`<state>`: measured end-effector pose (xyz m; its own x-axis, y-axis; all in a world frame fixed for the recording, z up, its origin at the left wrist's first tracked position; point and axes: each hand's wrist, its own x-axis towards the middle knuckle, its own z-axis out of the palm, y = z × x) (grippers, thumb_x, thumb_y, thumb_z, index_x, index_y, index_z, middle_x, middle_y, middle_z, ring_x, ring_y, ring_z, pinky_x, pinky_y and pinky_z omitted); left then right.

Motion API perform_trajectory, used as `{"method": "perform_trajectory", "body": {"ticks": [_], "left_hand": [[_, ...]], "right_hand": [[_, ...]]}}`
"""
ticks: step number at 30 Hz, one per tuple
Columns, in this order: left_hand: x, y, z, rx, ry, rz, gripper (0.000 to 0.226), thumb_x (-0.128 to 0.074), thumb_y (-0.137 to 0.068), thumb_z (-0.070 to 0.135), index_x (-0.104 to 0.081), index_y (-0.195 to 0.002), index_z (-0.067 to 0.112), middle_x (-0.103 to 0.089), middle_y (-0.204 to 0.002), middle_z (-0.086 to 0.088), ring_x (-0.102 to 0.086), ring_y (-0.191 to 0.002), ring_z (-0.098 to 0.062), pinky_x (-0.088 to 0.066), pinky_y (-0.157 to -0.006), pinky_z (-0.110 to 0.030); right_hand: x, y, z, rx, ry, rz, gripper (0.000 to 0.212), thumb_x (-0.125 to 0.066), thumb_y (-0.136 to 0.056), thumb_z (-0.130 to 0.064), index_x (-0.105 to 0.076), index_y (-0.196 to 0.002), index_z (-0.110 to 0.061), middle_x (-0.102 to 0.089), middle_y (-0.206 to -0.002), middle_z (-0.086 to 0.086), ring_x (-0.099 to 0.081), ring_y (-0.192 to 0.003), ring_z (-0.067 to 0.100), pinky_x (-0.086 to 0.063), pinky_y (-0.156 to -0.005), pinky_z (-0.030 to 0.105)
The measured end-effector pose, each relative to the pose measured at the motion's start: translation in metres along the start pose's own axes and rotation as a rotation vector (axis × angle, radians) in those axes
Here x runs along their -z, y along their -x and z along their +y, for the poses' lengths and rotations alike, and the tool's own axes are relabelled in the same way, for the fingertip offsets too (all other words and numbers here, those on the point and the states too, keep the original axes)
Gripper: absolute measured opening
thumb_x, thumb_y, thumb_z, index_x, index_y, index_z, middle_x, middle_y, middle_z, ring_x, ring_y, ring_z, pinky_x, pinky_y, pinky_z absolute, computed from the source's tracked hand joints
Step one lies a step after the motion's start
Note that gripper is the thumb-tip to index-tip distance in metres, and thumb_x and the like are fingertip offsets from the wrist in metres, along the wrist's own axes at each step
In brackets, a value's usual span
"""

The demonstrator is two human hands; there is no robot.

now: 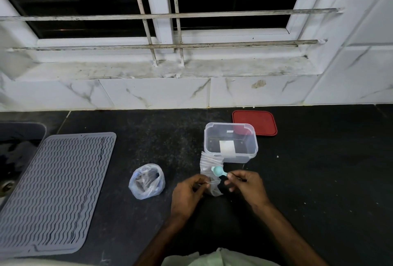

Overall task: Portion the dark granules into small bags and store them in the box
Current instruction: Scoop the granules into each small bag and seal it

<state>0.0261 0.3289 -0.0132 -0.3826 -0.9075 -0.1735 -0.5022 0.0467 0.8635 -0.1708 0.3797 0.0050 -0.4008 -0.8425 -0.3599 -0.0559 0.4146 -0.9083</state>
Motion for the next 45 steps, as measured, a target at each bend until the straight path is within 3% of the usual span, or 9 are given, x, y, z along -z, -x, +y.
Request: {"method": "perform_trajectory", "body": {"ticks": [5,12,16,20,24,28,31,37,45], "left_hand": [[-0.001,-0.007,0.010,-0.065,-0.304,0.003,0.021,-0.062,-0.091,0.044,-0.055,-0.111,0.046,-0.072,-0.096,0.021,-0.067,-0.081,0.006,-0.051,-0.078,-0.018],[0.002,0.003,0.017,-0.056,-0.390,-0.050,0.045,-0.060,-0.088,0.054,-0.041,-0.128,0.044,-0.071,-0.104,0.018,-0.067,-0.094,-0.004,-0.052,-0.084,-0.029],[0.032,0.021,0.004,0.082,-0.088,0.344,0.032,-0.056,-0.089,0.058,-0.049,-0.114,0.040,-0.067,-0.093,0.021,-0.066,-0.084,0.000,-0.052,-0.074,-0.028],[0.089,0.031,-0.032,0.359,-0.002,0.787,0.042,-0.063,-0.087,0.053,-0.051,-0.117,0.026,-0.061,-0.115,-0.001,-0.061,-0.105,-0.024,-0.049,-0.082,-0.040],[0.120,0.018,-0.091,0.709,-0.117,0.515,0.074,-0.068,-0.075,0.067,-0.056,-0.124,0.013,-0.051,-0.130,-0.018,-0.041,-0.127,-0.033,-0.041,-0.098,-0.048],[0.115,-0.001,-0.110,0.723,-0.167,0.359,0.073,-0.060,-0.052,0.084,-0.068,-0.086,0.020,-0.065,-0.096,-0.005,-0.055,-0.103,-0.024,-0.044,-0.083,-0.035],[0.110,-0.002,-0.086,0.604,0.028,0.421,0.036,-0.080,-0.073,0.045,-0.059,-0.071,0.016,-0.063,-0.070,0.000,-0.063,-0.074,-0.021,-0.048,-0.061,-0.031],[0.112,0.003,-0.063,0.554,0.109,0.633,0.018,-0.061,-0.083,0.003,-0.047,-0.089,0.013,-0.058,-0.081,-0.005,-0.055,-0.073,-0.022,-0.039,-0.060,-0.031],[0.108,-0.006,-0.037,0.385,0.144,0.531,0.057,-0.073,-0.082,0.022,-0.041,-0.129,0.017,-0.054,-0.113,0.002,-0.057,-0.102,-0.016,-0.049,-0.085,-0.031]], "right_hand": [[0.004,0.008,-0.009,-0.142,-0.153,-0.040,0.011,-0.065,-0.092,-0.009,-0.073,-0.089,-0.003,-0.075,-0.078,0.015,-0.057,-0.056,0.017,-0.046,-0.050,0.018],[0.004,0.021,-0.031,-0.148,-0.173,-0.050,0.012,-0.062,-0.095,-0.018,-0.072,-0.093,-0.011,-0.076,-0.080,0.008,-0.058,-0.057,0.009,-0.035,-0.047,0.018],[-0.015,0.022,-0.050,-0.077,-0.196,-0.108,0.022,-0.050,-0.101,-0.015,-0.062,-0.088,-0.002,-0.068,-0.070,0.012,-0.053,-0.051,0.011,-0.029,-0.043,0.019],[-0.063,0.014,-0.061,-0.139,-0.187,-0.160,0.030,-0.040,-0.101,-0.020,-0.047,-0.072,-0.013,-0.050,-0.058,0.006,-0.043,-0.051,0.015,-0.032,-0.044,0.022],[-0.127,0.000,-0.068,-0.011,0.214,-0.263,0.048,-0.030,-0.100,-0.056,-0.058,-0.085,-0.021,-0.060,-0.071,0.000,-0.058,-0.069,0.016,-0.045,-0.065,0.031],[-0.180,-0.024,-0.066,0.048,0.624,-0.343,0.076,-0.050,-0.086,-0.070,-0.044,-0.131,-0.009,-0.061,-0.125,0.011,-0.060,-0.114,0.027,-0.048,-0.095,0.037],[-0.199,-0.032,-0.051,0.035,0.727,-0.318,0.071,-0.066,-0.086,-0.047,-0.033,-0.136,-0.009,-0.055,-0.132,0.011,-0.059,-0.117,0.028,-0.050,-0.094,0.037],[-0.190,-0.035,-0.036,0.109,0.620,-0.229,0.052,-0.073,-0.082,-0.023,-0.040,-0.118,-0.007,-0.050,-0.114,0.008,-0.058,-0.097,0.020,-0.050,-0.081,0.032],[-0.189,-0.030,-0.048,0.270,0.485,-0.158,0.026,-0.068,-0.086,-0.016,-0.043,-0.090,-0.021,-0.052,-0.086,-0.005,-0.053,-0.075,0.009,-0.041,-0.065,0.020]]}}
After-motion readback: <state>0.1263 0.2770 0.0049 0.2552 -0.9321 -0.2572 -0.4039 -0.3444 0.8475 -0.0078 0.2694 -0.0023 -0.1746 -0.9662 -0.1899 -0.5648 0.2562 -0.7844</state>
